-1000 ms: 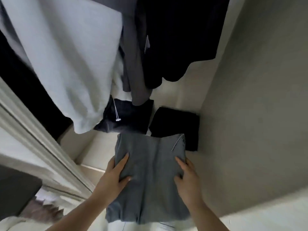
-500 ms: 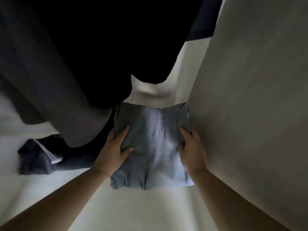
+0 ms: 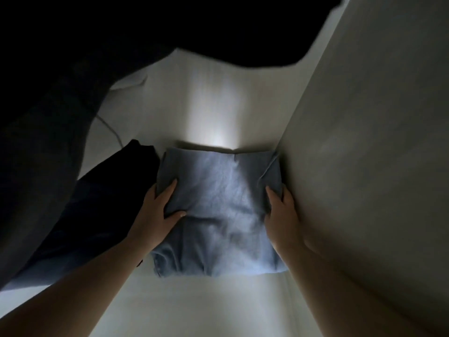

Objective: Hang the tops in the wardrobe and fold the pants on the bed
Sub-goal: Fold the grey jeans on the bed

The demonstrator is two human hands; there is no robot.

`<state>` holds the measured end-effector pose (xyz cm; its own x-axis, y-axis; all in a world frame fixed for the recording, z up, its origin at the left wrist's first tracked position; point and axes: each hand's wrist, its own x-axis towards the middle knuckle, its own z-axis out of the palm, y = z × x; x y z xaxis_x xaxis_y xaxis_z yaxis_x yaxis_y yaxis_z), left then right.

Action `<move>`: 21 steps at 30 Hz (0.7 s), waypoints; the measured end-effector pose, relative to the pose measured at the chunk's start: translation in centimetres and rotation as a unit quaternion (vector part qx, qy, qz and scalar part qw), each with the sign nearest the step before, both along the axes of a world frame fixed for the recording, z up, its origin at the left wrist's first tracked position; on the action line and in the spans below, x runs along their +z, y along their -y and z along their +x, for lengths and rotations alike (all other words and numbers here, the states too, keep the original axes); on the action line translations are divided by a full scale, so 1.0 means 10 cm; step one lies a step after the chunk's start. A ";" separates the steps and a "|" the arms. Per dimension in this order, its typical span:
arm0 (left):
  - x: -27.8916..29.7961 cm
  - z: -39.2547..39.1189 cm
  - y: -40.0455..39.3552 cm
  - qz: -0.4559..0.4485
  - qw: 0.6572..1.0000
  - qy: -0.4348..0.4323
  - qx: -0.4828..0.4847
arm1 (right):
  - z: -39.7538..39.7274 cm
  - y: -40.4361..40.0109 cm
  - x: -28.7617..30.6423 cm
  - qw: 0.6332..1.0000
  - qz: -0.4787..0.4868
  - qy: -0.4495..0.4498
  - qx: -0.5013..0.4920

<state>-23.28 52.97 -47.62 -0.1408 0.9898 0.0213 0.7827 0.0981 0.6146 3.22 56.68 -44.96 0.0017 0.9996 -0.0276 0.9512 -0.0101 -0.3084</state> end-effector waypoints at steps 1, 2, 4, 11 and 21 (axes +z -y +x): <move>0.03 0.01 0.00 0.019 0.998 -0.055 0.013 | -0.02 0.00 0.00 0.999 0.002 0.037 0.001; 0.06 0.03 -0.01 0.050 0.990 -0.129 0.010 | -0.06 -0.01 -0.02 0.997 0.016 0.074 0.014; 0.14 0.20 -0.04 0.133 0.961 -0.238 -0.054 | -0.17 -0.01 0.02 0.987 0.069 0.133 0.061; -0.09 0.50 -0.39 0.079 0.939 -0.324 -0.090 | -0.45 -0.31 -0.20 0.959 0.122 0.148 0.207; -0.44 0.32 -0.72 0.084 0.964 -0.251 -0.015 | -0.23 -0.60 -0.69 0.973 0.118 0.122 0.159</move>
